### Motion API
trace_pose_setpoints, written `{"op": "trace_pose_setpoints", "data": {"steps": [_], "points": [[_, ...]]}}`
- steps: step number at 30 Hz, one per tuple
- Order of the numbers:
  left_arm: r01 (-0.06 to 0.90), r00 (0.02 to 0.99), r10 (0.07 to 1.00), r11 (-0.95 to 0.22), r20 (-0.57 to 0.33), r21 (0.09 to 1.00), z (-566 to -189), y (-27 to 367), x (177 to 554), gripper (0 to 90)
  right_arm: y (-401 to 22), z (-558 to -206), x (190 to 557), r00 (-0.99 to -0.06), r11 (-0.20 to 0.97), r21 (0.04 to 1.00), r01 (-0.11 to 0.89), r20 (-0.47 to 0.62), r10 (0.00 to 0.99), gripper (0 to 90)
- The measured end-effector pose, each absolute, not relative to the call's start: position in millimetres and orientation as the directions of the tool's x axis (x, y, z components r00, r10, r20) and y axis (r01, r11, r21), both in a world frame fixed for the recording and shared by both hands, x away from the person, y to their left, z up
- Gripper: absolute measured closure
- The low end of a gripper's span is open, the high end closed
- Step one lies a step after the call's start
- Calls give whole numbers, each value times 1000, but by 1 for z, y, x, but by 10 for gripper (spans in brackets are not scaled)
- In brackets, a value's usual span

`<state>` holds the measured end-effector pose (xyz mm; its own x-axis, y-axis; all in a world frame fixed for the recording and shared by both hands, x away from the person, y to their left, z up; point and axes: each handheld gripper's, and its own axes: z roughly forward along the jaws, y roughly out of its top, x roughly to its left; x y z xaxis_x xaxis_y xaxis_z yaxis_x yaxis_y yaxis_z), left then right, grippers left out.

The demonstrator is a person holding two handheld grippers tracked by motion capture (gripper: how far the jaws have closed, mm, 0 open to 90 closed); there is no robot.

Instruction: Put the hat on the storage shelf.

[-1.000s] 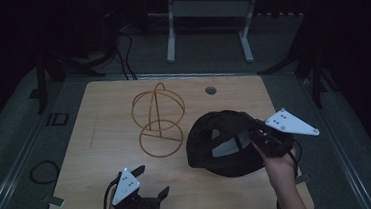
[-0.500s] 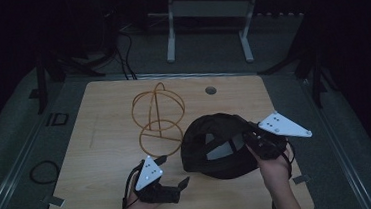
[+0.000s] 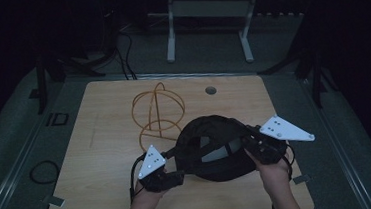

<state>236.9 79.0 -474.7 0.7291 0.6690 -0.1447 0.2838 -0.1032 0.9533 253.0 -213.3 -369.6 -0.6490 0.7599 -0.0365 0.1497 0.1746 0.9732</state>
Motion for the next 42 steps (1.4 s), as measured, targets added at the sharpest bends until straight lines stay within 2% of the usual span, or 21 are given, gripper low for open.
{"op": "trace_pose_setpoints", "data": {"steps": [3, 7, 8, 9, 20, 29, 33, 39, 42], "points": [[273, 732, 667, -98, -140, 957, -472, 80, 236, 519, -214, -371, 250, -653, 172, 974, 149, -34, 757, 886], [260, 714, 689, -99, -123, 960, -467, 77, 235, 750, -213, -376, 247, -658, 190, 970, 151, -44, 752, 885], [264, 714, 690, -106, -120, 959, -467, 77, 235, 833, -213, -377, 247, -659, 191, 970, 153, -44, 751, 885], [265, 714, 689, -105, -121, 959, -466, 77, 236, 862, -213, -378, 246, -661, 191, 969, 156, -42, 749, 885], [246, 687, 722, -119, -86, 962, -447, 77, 235, 883, -221, -394, 239, -663, 174, 970, 172, -16, 749, 872], [235, 696, 711, -95, -99, 967, -427, 76, 236, 885, -235, -415, 231, -669, 147, 964, 224, 43, 742, 760], [216, 697, 711, -83, -94, 973, -418, 75, 237, 885, -239, -420, 226, -686, 138, 964, 225, 56, 725, 655], [187, 686, 723, -73, -77, 980, -411, 75, 238, 885, -244, -421, 218, -727, 187, 955, 232, 42, 686, 481], [183, 693, 717, -68, -80, 981, -409, 76, 237, 885, -247, -423, 214, -757, 230, 944, 236, 30, 653, 446]]}}
